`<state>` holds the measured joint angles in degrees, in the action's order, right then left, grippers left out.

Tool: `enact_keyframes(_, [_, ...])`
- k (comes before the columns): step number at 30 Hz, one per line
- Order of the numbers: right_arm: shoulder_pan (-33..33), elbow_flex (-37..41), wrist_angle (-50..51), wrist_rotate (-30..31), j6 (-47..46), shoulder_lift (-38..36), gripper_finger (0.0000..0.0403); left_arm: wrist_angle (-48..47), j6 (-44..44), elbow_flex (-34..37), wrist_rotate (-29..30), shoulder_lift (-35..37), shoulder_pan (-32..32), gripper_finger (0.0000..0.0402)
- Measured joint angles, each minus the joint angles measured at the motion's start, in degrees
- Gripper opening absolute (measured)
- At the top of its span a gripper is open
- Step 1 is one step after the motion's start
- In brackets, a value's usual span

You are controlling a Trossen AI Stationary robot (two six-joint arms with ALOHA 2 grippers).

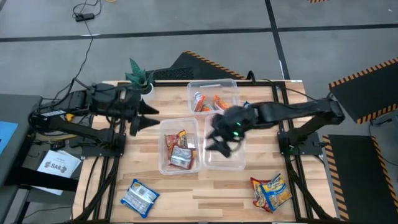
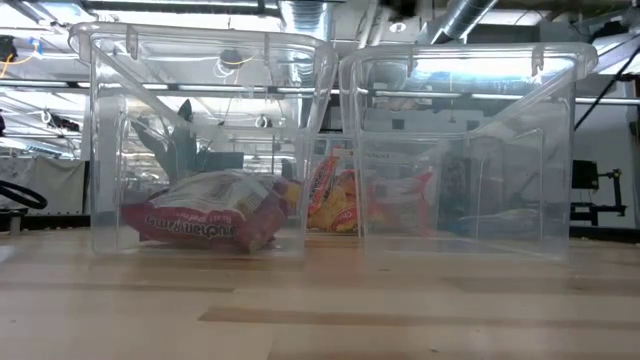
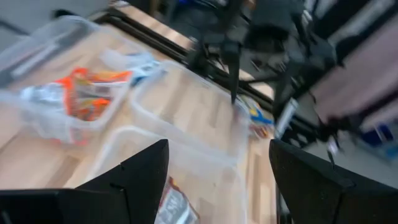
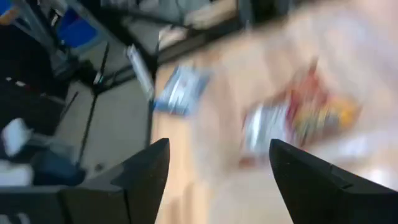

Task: Sort Maruchan noodles
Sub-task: Put the red noodle pack into the bottom left transparent bin

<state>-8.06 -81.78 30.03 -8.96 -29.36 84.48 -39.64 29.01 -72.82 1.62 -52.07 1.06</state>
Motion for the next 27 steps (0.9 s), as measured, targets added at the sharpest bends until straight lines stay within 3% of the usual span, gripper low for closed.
enact_keyframes(6, [-14.17,0.05,20.23,-2.90,-25.91,-5.47,0.0297,0.01,-2.43,0.00,-0.32,-0.02,-3.97,0.0263])
enact_keyframes(11, [-30.04,0.09,23.98,-2.27,-50.59,-3.85,0.0296,0.03,-2.36,0.00,0.16,-0.63,-5.87,0.0263])
enact_keyframes(14, [-36.49,0.09,27.09,-1.69,-60.36,0.66,0.0296,0.34,-2.34,0.00,0.20,-0.90,-6.55,0.0263])
enact_keyframes(19, [-38.72,0.20,30.71,-3.20,-60.85,10.30,0.0296,0.46,-2.24,0.00,1.46,-1.24,-7.15,0.0263])
enact_keyframes(27, [-33.66,0.17,33.03,-3.11,-46.39,20.86,0.0295,0.55,-1.02,0.02,6.65,-1.75,-7.12,0.0263])
